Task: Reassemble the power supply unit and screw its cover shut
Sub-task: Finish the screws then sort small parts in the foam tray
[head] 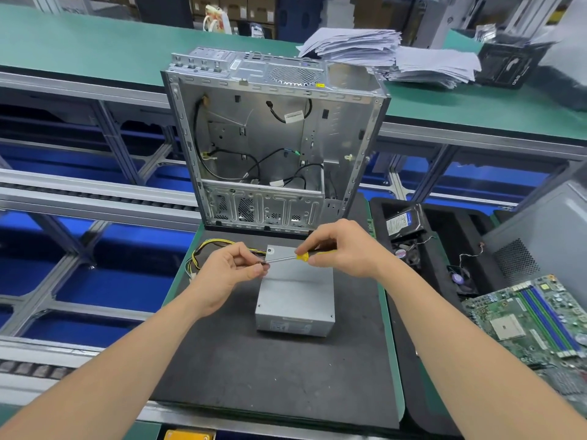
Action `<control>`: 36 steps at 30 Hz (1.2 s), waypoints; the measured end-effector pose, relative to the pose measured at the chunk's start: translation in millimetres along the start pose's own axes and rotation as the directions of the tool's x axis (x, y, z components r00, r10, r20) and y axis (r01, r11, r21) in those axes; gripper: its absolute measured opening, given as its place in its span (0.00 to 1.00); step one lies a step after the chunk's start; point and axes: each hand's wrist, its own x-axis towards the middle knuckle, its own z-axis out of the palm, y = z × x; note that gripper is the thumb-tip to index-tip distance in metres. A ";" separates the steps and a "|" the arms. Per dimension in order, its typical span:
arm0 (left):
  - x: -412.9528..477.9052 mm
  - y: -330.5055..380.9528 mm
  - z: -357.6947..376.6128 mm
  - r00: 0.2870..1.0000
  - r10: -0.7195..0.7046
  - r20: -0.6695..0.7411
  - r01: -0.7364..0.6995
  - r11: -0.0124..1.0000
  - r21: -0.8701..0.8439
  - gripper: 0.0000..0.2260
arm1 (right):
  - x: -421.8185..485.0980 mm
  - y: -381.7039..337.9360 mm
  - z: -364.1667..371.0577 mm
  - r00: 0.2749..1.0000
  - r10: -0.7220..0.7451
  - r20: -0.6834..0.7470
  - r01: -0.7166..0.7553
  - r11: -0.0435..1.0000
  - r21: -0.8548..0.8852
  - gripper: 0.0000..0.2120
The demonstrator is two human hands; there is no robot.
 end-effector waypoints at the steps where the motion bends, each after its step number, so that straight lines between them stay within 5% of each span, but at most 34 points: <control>1: -0.1 -1.0 0.1 1.000 0.002 0.001 -0.002 1.000 0.009 0.09 | -0.3 0.1 0.5 1.000 0.009 -0.007 -0.009 1.000 0.008 0.09; 7: -3.0 -1.8 1.2 1.000 0.014 0.011 -0.016 0.961 0.276 0.06 | 0.6 -7.8 7.2 0.980 -0.021 -0.199 0.046 0.992 0.121 0.06; 11: -8.1 4.8 6.1 0.995 0.092 0.027 -0.088 0.774 0.626 0.06 | 6.3 -22.3 14.0 0.953 -0.064 -0.296 0.097 0.990 0.100 0.11; 24: -38.5 17.1 -7.7 0.976 0.067 0.208 -0.201 0.646 0.736 0.05 | 13.7 -59.5 42.8 0.975 -0.221 0.007 0.220 0.965 -0.146 0.13; 36: -38.9 12.3 -1.6 0.986 0.076 0.149 -0.159 0.706 0.690 0.08 | 16.4 -80.3 36.3 0.898 -0.280 0.341 0.383 0.877 -0.289 0.13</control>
